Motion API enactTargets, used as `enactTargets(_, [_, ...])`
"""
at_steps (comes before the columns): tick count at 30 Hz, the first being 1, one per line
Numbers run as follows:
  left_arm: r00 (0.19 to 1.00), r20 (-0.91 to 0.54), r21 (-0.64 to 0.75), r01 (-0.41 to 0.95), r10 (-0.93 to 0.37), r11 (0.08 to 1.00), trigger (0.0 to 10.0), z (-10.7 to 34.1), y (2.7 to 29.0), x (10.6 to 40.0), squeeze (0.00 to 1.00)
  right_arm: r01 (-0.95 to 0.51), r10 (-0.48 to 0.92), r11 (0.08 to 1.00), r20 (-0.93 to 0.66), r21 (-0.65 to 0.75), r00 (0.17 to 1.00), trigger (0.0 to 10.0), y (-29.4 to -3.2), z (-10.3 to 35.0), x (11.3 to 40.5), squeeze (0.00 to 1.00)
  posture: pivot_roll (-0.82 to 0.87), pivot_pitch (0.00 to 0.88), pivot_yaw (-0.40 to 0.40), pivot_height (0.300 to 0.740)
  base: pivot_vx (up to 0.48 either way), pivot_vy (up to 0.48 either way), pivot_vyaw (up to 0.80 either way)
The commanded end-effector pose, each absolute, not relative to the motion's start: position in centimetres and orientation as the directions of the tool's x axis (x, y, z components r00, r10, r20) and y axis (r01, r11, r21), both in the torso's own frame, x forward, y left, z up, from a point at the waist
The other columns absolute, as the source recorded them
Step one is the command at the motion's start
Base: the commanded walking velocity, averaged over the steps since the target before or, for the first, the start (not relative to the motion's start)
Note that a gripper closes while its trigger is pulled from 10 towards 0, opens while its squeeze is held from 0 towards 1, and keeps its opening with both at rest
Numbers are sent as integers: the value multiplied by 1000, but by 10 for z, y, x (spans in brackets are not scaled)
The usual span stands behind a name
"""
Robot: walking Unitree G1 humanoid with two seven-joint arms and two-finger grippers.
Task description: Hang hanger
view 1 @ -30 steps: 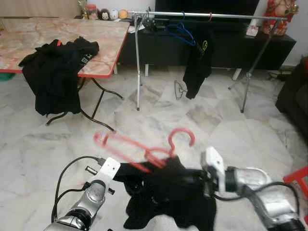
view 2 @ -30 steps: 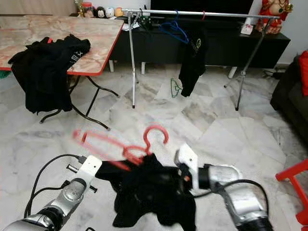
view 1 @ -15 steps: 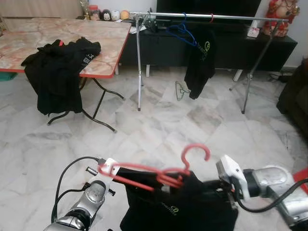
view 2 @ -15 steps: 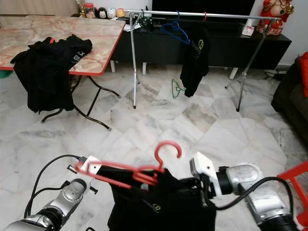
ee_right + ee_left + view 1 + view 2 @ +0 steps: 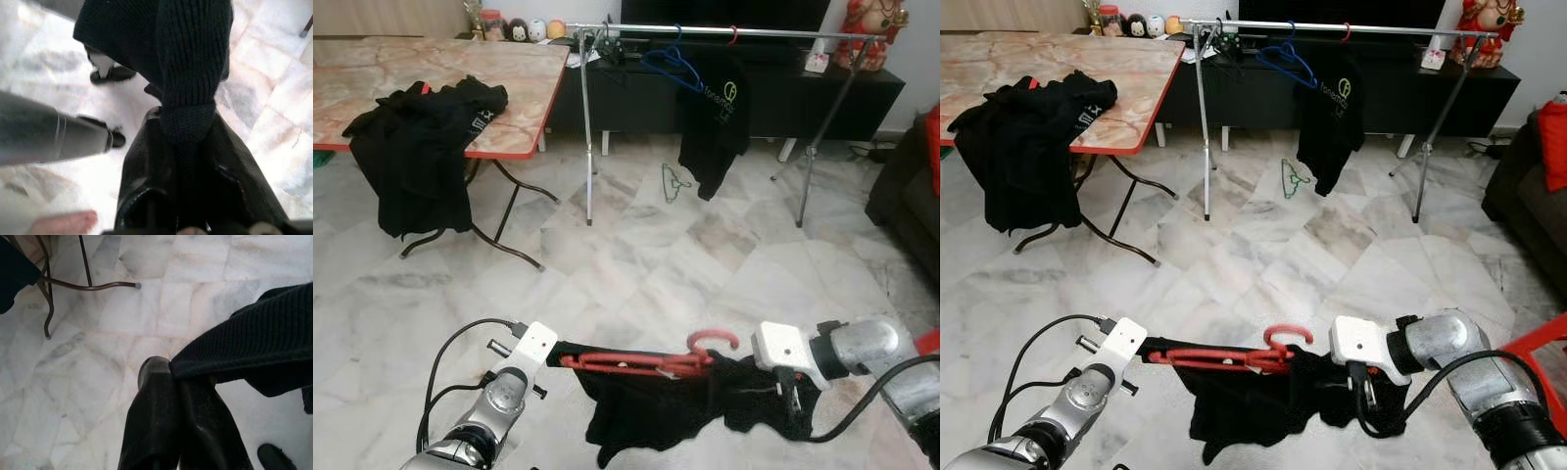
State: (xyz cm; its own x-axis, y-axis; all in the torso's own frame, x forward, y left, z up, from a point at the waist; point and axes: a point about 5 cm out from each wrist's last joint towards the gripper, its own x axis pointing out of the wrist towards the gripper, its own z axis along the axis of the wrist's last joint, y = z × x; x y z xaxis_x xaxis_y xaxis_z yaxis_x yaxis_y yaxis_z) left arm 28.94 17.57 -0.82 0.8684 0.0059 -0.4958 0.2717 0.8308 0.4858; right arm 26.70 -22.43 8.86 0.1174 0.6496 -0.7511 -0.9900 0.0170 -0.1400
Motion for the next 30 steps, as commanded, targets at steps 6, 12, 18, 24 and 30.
enactTargets(6, [856,-512,508,237,69,828,0,-8,195,288,0,-974,547,-24,-818,-227,178,0,-234,88,275,0,-132,21,-46,740,0,0,0])
enactTargets(12, [857,-512,506,248,56,826,0,-7,193,290,0,-945,513,5,-810,-327,283,0,-230,85,287,0,-132,22,-46,740,0,0,0])
enactTargets(18, [857,-514,501,272,30,822,0,-6,188,291,0,-926,462,33,-816,-377,349,0,-228,78,294,0,-128,23,-45,740,0,0,0])
enactTargets(24, [863,-504,477,302,-24,825,0,0,181,297,0,-919,462,34,-809,-392,362,0,-219,72,295,0,-128,23,-45,740,0,0,0])
enactTargets(30, [865,-475,346,353,-162,869,0,16,164,313,0,-913,455,52,-804,-405,383,0,-206,60,295,0,-128,23,-45,740,0,0,0])
